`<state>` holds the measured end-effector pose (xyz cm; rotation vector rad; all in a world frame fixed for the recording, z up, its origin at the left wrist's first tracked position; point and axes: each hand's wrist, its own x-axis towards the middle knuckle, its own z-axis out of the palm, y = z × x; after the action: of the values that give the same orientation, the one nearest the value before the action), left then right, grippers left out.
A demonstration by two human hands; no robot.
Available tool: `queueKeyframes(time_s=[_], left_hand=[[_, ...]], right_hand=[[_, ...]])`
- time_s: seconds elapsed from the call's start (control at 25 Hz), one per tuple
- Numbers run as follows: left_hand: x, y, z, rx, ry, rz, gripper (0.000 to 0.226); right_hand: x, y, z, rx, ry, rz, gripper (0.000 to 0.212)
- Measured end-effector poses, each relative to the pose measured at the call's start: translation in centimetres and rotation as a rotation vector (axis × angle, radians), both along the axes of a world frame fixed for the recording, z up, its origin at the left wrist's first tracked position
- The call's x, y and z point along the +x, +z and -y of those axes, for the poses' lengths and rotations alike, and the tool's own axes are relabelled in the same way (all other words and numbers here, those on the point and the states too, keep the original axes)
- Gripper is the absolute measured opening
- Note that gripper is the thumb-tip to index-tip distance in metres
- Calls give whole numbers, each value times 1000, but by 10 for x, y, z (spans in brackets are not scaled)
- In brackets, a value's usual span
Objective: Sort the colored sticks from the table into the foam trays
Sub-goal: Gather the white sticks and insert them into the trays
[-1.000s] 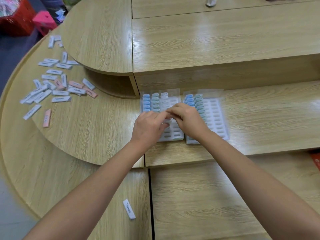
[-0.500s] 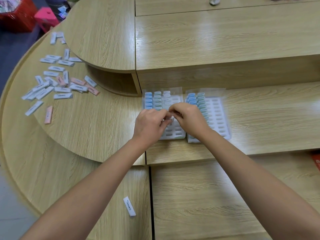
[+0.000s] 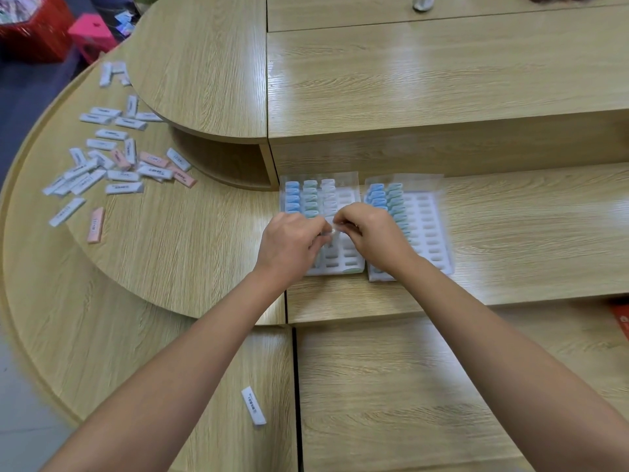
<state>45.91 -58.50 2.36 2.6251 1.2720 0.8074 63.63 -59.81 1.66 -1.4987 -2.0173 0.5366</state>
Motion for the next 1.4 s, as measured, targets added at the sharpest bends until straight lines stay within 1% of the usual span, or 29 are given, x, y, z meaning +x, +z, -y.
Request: queueKeyframes(time_s=[0.12,0.2,0.32,0.4,0.44,0.52,0.56,0.64,0.72,0.76,0.8,0.84,0.92,0.96,1.04,1.08,1.2,1.28,1.4], left_hand=[[5,-3,2,22,-37,1,6],[6,-6,1,88,-55,-37,5],[7,-9,0,205,-40,-129,20],[8,-9,2,251,-33,-166,24],[8,-8,4,255,-28,-182,25],[8,-2,9,195,-15,-190,26],[5,3,12,146,-4,-166,27],[-8,12,21,47,17,-49,27],[-33,16,38,-27,37,99,21],[-50,12,49,-50,51,145,19],[-69,5,64,-75,58,153,17],[-87,-6,82,-107,48,122,17],[-122,-40,118,-222,-4,-31,18],[-136,-59,134,-296,-38,-138,25],[-151,-98,158,-441,-138,-342,50],[-154,-113,166,-498,-189,-429,56],[-157,-135,175,-566,-318,-628,55],[-166,-144,173,-552,-359,-673,49],[-175,-154,178,-564,-401,-654,42]], right_hand=[[0,0,-1,8,17,13,8],[-1,0,0,6,44,34,12],[1,-1,2,-8,43,64,24],[2,0,1,-17,39,79,31],[1,2,0,-22,38,91,33],[-1,7,1,-27,34,121,33],[-2,10,4,-18,29,128,33],[-6,15,15,46,-9,115,33],[-11,18,32,137,-91,47,31],[-17,20,43,162,-117,2,30],[-24,20,54,173,-119,-32,29],[-32,19,66,175,-106,-55,28],[-47,15,83,156,-57,-74,24],[-53,12,88,139,-32,-77,23],[-65,8,92,112,-8,-71,22],[-71,9,93,103,-7,-65,21],[-82,12,92,110,13,-39,20],[-88,16,91,120,24,-22,19],[-100,16,90,108,31,3,18]])
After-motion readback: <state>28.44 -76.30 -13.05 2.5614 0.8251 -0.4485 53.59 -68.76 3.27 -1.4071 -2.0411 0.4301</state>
